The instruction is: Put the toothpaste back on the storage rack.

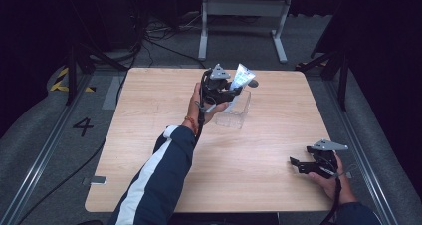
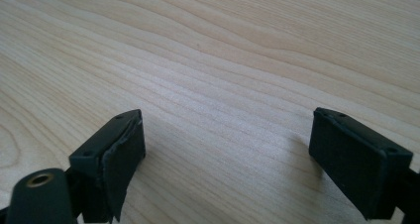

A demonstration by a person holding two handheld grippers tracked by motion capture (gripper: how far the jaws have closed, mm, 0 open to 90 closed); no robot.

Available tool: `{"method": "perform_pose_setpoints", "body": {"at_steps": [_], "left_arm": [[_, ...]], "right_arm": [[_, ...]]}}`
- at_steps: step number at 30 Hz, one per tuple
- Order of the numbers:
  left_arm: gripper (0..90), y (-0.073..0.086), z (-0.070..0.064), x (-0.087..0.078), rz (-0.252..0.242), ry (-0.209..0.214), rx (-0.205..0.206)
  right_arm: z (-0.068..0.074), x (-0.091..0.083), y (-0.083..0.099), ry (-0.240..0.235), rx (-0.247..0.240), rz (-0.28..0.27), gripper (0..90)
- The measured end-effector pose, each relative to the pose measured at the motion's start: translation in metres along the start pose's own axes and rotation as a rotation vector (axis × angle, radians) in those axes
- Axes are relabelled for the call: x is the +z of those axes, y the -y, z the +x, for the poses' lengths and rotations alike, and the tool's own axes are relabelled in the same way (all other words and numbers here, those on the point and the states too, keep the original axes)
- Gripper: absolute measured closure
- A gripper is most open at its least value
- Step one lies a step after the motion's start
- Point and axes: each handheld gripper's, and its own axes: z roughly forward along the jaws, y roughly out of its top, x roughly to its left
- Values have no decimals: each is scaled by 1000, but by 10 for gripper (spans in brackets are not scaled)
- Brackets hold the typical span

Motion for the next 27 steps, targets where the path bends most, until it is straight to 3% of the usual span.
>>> {"method": "perform_pose_setpoints", "body": {"at_steps": [7,9,11,16,19,27], "left_arm": [[679,5,6,17,-35,-32,9],[680,8,5,20,-42,-34,-8],[681,10,7,23,-53,-35,11],[680,15,8,32,-52,-51,11],[680,18,9,37,-49,-72,42],[679,31,15,44,-65,-97,11]], "right_arm": [[0,0,0,-2,-1,0,147],[0,0,0,-3,-1,-1,147],[0,0,0,-3,-2,-1,147],[0,0,0,-4,-1,0,147],[0,0,0,-5,-2,0,147],[0,0,0,-5,-1,1,147]]}}
